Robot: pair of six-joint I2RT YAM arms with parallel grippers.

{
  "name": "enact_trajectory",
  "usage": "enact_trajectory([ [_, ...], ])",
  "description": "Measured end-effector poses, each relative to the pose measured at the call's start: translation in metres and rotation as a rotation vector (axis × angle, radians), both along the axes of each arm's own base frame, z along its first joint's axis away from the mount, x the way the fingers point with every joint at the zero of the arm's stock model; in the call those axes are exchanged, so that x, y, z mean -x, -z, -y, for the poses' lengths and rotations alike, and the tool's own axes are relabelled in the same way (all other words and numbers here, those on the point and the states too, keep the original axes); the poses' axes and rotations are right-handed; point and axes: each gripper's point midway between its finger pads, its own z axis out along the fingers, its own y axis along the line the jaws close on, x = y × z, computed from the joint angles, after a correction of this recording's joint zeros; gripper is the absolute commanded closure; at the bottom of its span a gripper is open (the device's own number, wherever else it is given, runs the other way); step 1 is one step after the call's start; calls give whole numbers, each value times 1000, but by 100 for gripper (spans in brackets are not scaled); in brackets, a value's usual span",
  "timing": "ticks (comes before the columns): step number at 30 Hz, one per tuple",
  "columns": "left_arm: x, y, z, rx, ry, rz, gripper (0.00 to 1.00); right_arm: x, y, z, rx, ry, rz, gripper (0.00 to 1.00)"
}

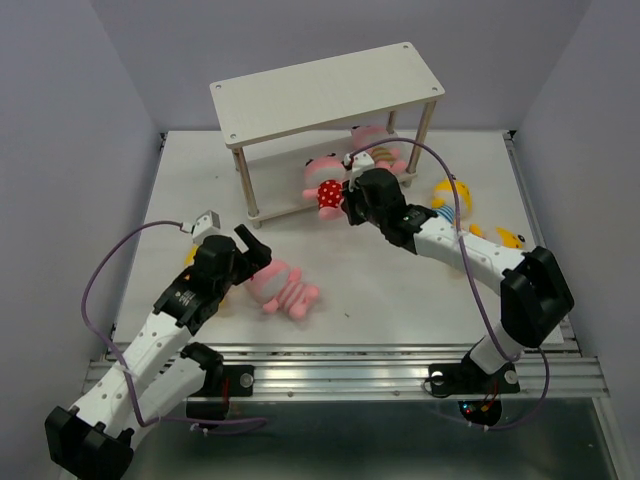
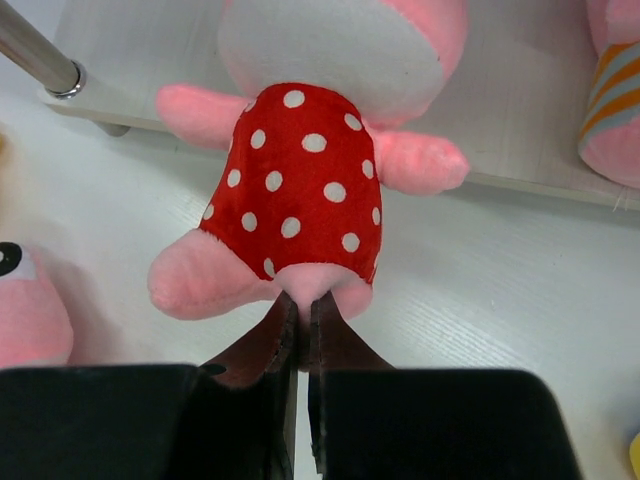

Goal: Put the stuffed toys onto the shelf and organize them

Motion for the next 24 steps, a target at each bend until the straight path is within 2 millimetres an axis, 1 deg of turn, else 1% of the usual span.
enact_trajectory([
  [2,-1,0,0,-1,0,0,1,-7,5,-2,9,-5,-7,99],
  [7,-2,0,1,1,1,1,1,-32,11,5,4,14,-18,99],
  [12,-4,1,2,-1,2,-1,1,-52,17,11,-15,22,-37,99],
  [18,-5,5,3,-10,4,-12,1,-63,32,10,-28,15,-73,99],
  [20,-5,7,3,-14,4,-18,1,-64,36,6,-35,2,-84,99],
  [24,-6,8,3,-18,5,-23,1,-71,34,3,-60,-2,-86,99],
])
